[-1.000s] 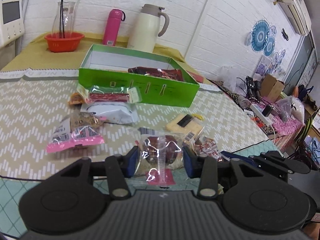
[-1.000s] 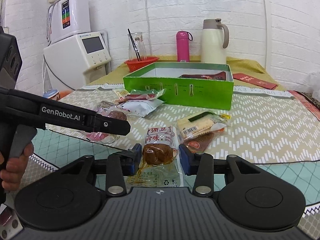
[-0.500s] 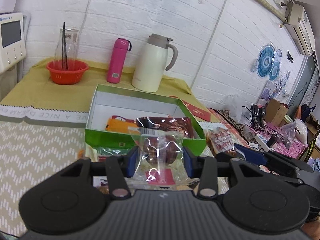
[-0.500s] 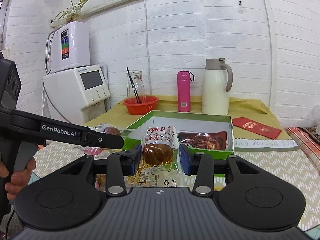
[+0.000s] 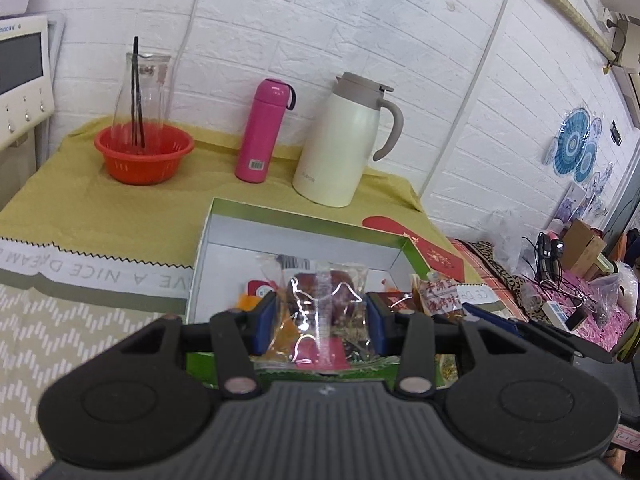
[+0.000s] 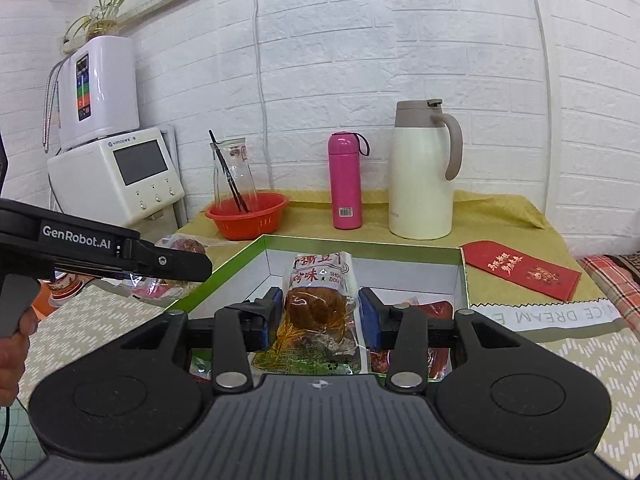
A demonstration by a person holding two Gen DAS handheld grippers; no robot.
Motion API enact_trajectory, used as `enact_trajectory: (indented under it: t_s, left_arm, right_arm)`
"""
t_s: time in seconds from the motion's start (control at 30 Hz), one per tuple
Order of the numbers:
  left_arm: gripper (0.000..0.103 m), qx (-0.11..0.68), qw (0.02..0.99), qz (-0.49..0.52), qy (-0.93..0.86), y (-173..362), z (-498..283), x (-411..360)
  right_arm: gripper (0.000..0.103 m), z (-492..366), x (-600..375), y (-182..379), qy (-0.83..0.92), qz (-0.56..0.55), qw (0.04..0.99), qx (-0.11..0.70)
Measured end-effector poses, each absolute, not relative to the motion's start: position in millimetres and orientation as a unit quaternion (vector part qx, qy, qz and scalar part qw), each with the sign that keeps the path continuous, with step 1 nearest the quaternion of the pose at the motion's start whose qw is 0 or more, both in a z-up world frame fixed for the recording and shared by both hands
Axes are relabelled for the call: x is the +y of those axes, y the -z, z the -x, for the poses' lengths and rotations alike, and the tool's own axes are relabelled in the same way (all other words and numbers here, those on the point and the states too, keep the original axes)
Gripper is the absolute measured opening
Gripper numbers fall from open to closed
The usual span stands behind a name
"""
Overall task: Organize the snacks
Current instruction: 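Lower both held packs into the green box and open both grippers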
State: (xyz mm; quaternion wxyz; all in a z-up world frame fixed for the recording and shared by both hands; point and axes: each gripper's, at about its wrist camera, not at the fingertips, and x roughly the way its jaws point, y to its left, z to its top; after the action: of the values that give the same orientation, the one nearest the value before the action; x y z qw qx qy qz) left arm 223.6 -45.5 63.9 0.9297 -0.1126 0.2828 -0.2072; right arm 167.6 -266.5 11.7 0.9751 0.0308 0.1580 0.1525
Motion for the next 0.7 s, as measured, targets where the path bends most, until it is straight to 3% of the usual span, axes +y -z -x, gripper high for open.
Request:
enact_trajectory:
  t_s: [0.43, 0.5, 0.57, 0.63, 0.67, 0.7]
  left_arm:
    - [0.043, 0.315, 0.921, 0.113, 0.198, -35.7, -273.5, -56.4]
    - [0.043, 0.316, 0.92, 0.117, 0.2, -32.6, -276.3, -57.4]
    - [0.076, 0.305, 0.924, 0.124, 0.195, -31.6, -276.5, -57.6]
    - [0.08, 0.284, 0.934, 0.117, 0.181, -33.9, -273.2, -59.1]
    - [0.096, 0.283, 0.937, 0.107, 0.172, -35.1, -272.8, -60.9]
    - [0.097, 0.281, 0.94, 0.101, 0.163, -35.9, -272.0, -61.8]
  right_arm:
    - [0.074, -211.9, -266.5, 8.0, -0.149, -0.039, 0.972, 0.18]
    - [0.078, -215.6, -264.6, 10.1, -0.145, -0.035, 0.972, 0.18]
    - [0.087, -218.7, -260.3, 13.5, -0.143, -0.014, 0.973, 0.18]
    - [0.103, -219.4, -256.2, 16.7, -0.14, 0.011, 0.973, 0.183]
    - [0.103, -218.1, -255.2, 18.0, -0.14, 0.018, 0.973, 0.18]
    - [0.103, -215.9, -254.5, 19.0, -0.141, 0.021, 0.974, 0.176]
